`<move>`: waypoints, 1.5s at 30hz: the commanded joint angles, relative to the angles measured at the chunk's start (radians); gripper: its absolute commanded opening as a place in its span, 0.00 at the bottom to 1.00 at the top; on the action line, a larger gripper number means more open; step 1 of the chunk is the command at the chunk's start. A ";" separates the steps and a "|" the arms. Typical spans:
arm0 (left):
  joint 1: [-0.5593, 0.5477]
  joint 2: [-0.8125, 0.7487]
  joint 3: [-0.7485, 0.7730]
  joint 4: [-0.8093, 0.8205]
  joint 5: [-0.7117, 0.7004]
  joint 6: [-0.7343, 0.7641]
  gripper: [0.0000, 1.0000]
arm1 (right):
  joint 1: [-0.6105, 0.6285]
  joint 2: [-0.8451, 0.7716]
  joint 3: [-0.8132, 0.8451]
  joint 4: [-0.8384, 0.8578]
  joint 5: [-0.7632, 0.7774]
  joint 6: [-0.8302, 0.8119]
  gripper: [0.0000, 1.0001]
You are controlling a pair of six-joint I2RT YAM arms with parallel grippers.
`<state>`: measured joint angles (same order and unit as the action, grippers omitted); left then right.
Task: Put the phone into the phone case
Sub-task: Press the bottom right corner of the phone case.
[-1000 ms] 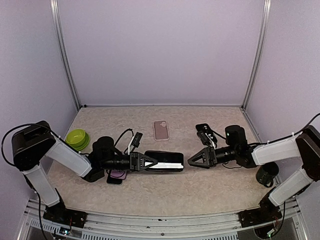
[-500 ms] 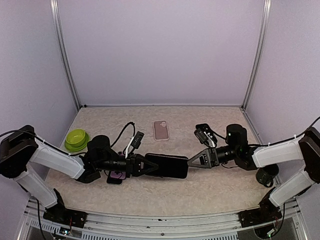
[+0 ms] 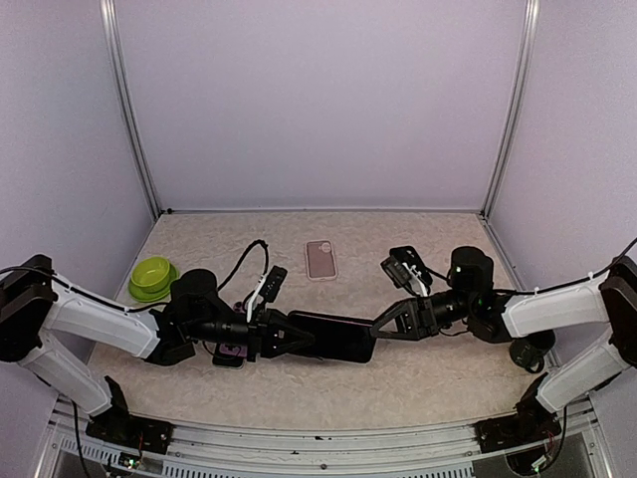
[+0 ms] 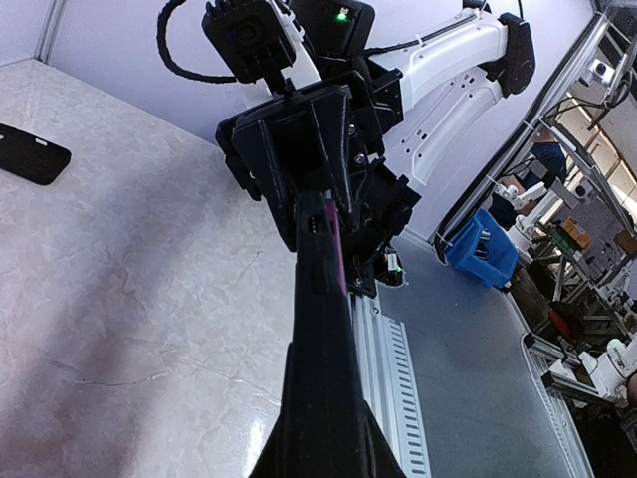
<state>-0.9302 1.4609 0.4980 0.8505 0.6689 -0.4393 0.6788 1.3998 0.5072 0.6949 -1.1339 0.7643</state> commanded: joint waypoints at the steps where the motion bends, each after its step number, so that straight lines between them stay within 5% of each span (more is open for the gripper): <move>1: -0.007 -0.042 0.001 0.021 -0.028 0.047 0.02 | 0.022 -0.036 -0.004 0.015 -0.015 -0.017 0.23; 10: -0.007 -0.028 0.019 -0.008 -0.132 -0.006 0.08 | 0.024 -0.066 0.014 -0.098 0.080 -0.099 0.01; 17: -0.006 0.010 0.029 0.017 -0.206 -0.106 0.18 | 0.027 -0.127 0.069 -0.321 0.292 -0.200 0.00; 24: 0.001 0.003 0.029 0.018 -0.295 -0.164 0.00 | 0.026 -0.185 0.060 -0.335 0.327 -0.210 0.00; 30: 0.050 0.032 -0.003 0.122 -0.288 -0.303 0.00 | 0.026 -0.231 0.049 -0.363 0.416 -0.240 0.00; 39: 0.055 0.041 -0.010 0.188 -0.167 -0.255 0.00 | 0.027 -0.203 0.085 -0.473 0.387 -0.325 0.49; 45: 0.057 -0.003 -0.038 0.229 -0.173 -0.244 0.00 | 0.026 -0.198 0.060 -0.422 0.375 -0.295 0.58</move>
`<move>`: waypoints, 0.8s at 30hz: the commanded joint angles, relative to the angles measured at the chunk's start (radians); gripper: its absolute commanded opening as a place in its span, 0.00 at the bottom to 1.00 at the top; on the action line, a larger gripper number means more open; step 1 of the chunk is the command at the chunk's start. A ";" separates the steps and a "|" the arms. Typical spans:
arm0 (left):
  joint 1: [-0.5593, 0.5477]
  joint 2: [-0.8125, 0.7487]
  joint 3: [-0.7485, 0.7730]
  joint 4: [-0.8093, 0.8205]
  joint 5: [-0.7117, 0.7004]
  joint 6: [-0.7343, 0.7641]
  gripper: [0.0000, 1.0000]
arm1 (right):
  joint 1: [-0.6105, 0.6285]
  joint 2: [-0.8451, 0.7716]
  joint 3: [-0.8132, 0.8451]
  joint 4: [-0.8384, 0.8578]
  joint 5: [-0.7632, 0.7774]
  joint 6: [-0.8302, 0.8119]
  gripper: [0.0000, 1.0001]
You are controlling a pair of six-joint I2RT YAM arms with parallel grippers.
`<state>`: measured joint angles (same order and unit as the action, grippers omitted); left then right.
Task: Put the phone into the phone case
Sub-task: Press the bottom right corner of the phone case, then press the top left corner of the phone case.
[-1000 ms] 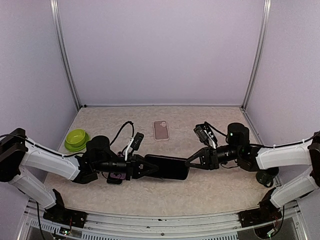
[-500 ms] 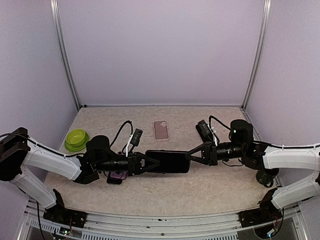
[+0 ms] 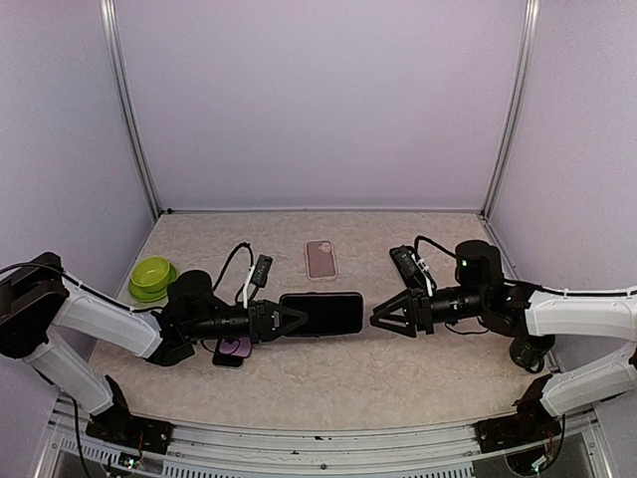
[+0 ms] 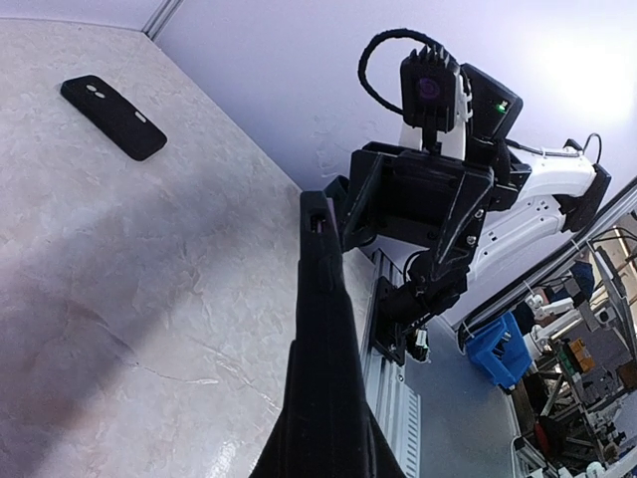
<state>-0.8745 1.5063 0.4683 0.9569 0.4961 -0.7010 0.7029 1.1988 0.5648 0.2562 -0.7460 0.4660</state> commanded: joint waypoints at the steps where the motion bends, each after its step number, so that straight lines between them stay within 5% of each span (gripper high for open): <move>1: 0.003 -0.049 -0.010 0.129 0.004 0.016 0.00 | 0.002 0.007 -0.001 0.026 -0.011 0.010 0.59; 14: 0.008 -0.010 -0.053 0.324 0.041 -0.095 0.00 | 0.003 0.167 -0.024 0.249 -0.098 0.141 0.64; 24: 0.009 0.002 -0.067 0.345 0.042 -0.105 0.00 | 0.005 0.216 -0.027 0.441 -0.218 0.249 0.56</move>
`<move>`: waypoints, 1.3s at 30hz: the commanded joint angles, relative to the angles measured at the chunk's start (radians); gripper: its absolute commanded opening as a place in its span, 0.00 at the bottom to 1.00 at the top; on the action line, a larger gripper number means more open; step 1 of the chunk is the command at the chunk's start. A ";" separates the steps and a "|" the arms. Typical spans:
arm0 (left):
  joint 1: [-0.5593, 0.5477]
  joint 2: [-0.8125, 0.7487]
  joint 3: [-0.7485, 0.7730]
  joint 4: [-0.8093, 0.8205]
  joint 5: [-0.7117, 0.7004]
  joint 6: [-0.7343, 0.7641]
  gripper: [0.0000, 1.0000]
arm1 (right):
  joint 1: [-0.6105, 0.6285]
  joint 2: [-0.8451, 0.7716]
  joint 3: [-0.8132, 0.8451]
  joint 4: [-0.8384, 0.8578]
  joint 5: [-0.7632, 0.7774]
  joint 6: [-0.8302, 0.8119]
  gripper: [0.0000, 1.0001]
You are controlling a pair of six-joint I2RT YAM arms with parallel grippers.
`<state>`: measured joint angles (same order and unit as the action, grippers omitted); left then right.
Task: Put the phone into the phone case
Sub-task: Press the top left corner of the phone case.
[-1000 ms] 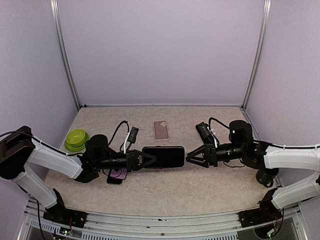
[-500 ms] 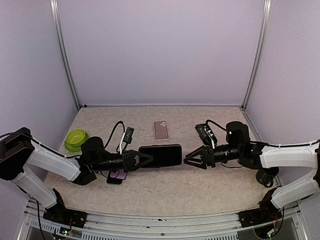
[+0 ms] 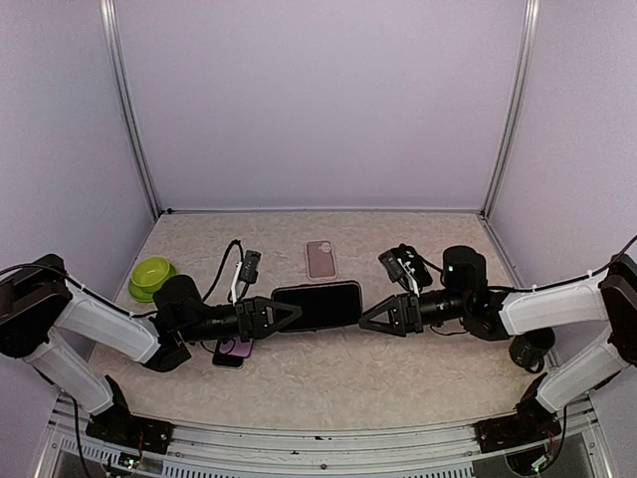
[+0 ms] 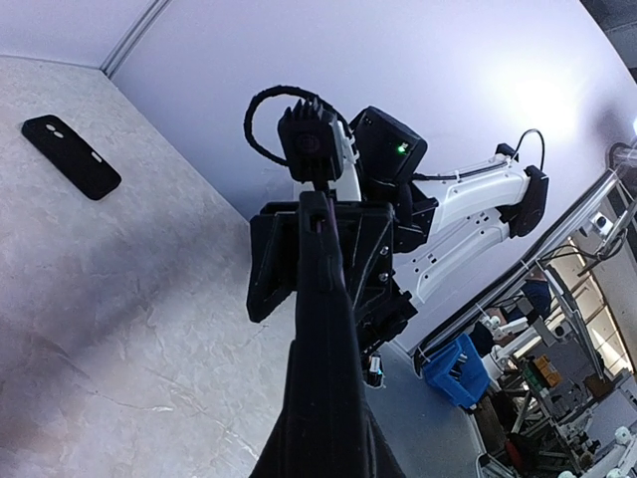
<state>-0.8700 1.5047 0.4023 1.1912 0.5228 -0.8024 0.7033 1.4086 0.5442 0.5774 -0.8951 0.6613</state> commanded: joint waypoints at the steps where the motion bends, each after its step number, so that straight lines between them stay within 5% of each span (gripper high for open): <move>1: 0.005 0.003 -0.002 0.111 0.014 -0.003 0.00 | 0.005 0.006 -0.008 0.130 -0.075 0.058 0.55; 13: 0.013 0.034 -0.006 0.149 0.013 -0.033 0.00 | 0.021 0.038 0.003 0.163 -0.100 0.068 0.25; 18: 0.022 0.038 -0.007 0.118 -0.007 -0.030 0.03 | 0.024 0.028 0.016 0.134 -0.087 0.062 0.00; 22: 0.031 0.028 -0.005 0.034 -0.057 -0.010 0.12 | 0.024 -0.011 0.024 0.056 -0.061 0.023 0.00; 26: 0.029 0.013 0.018 -0.102 -0.119 0.035 0.00 | 0.022 -0.039 0.049 -0.050 -0.023 -0.011 0.00; 33: 0.010 -0.017 0.072 -0.314 -0.233 0.117 0.00 | 0.027 -0.069 0.168 -0.399 0.214 -0.097 0.00; 39: 0.005 -0.020 0.078 -0.345 -0.262 0.128 0.00 | 0.028 -0.135 0.187 -0.521 0.344 -0.156 0.00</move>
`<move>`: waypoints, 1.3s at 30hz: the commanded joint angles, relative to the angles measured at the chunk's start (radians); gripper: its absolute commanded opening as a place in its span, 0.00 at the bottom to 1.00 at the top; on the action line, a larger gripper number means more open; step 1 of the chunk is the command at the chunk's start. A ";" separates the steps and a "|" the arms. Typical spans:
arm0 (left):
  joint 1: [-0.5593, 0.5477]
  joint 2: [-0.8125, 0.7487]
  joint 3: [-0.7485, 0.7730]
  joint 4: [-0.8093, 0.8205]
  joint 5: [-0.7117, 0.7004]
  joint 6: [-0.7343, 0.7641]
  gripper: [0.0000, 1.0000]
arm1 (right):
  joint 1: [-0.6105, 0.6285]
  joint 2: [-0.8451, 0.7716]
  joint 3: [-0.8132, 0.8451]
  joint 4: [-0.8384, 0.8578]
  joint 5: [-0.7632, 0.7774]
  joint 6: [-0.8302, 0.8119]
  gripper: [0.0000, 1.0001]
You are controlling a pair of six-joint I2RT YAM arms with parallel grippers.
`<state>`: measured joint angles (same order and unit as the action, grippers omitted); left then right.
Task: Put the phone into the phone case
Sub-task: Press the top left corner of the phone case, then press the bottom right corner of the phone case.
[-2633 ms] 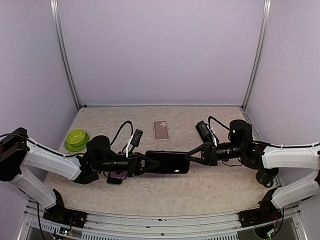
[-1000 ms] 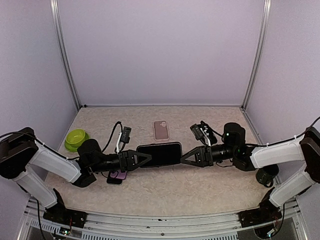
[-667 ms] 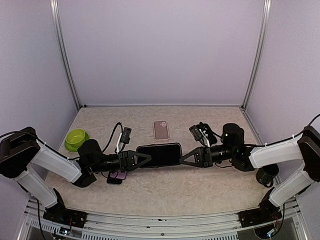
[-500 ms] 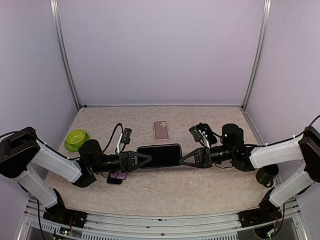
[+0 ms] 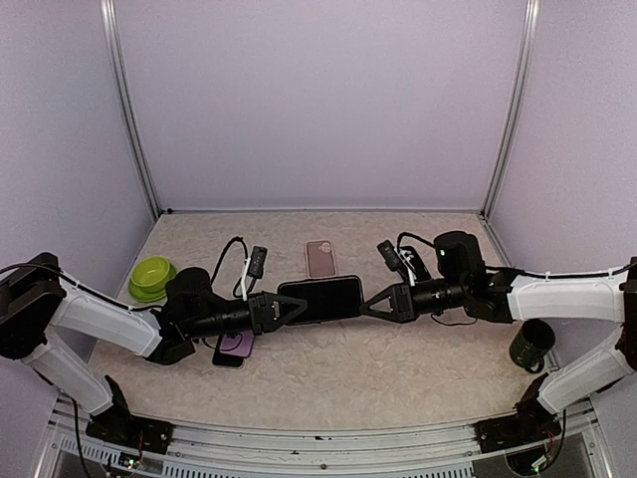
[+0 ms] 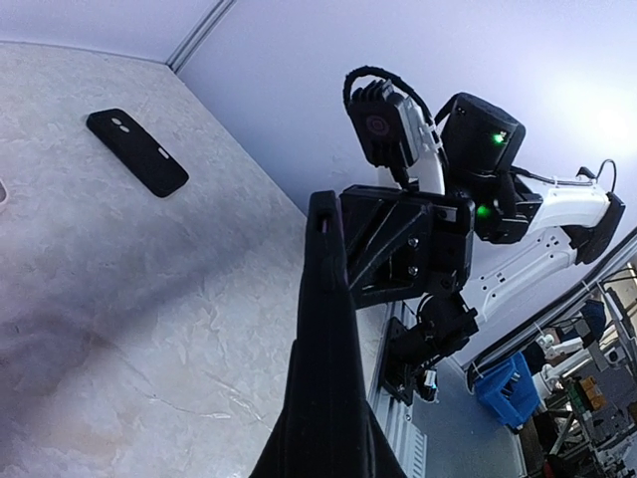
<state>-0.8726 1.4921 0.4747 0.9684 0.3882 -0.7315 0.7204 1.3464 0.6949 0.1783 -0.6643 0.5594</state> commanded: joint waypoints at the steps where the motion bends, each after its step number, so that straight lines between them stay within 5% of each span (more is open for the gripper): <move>1: 0.008 -0.007 0.007 -0.133 -0.134 0.059 0.00 | 0.011 -0.082 0.041 -0.136 0.130 -0.060 0.00; 10: 0.001 -0.026 0.014 -0.172 -0.156 0.078 0.00 | 0.011 -0.089 0.056 -0.200 0.211 -0.092 0.02; 15: -0.002 -0.021 0.008 -0.127 -0.112 0.072 0.00 | 0.010 -0.047 0.038 -0.137 0.189 -0.073 0.31; 21: -0.003 -0.016 -0.003 -0.040 -0.001 0.074 0.00 | 0.010 0.012 0.027 -0.049 0.114 -0.071 0.46; 32: -0.002 -0.020 -0.022 0.078 0.135 0.050 0.00 | 0.011 0.036 0.003 0.063 -0.041 -0.080 0.44; 39: -0.002 -0.006 -0.013 0.099 0.173 0.040 0.00 | 0.011 0.042 0.006 0.062 -0.036 -0.085 0.31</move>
<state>-0.8711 1.4899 0.4515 0.9524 0.5148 -0.6880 0.7246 1.3819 0.7094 0.2092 -0.6811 0.4854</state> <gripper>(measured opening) 0.110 0.347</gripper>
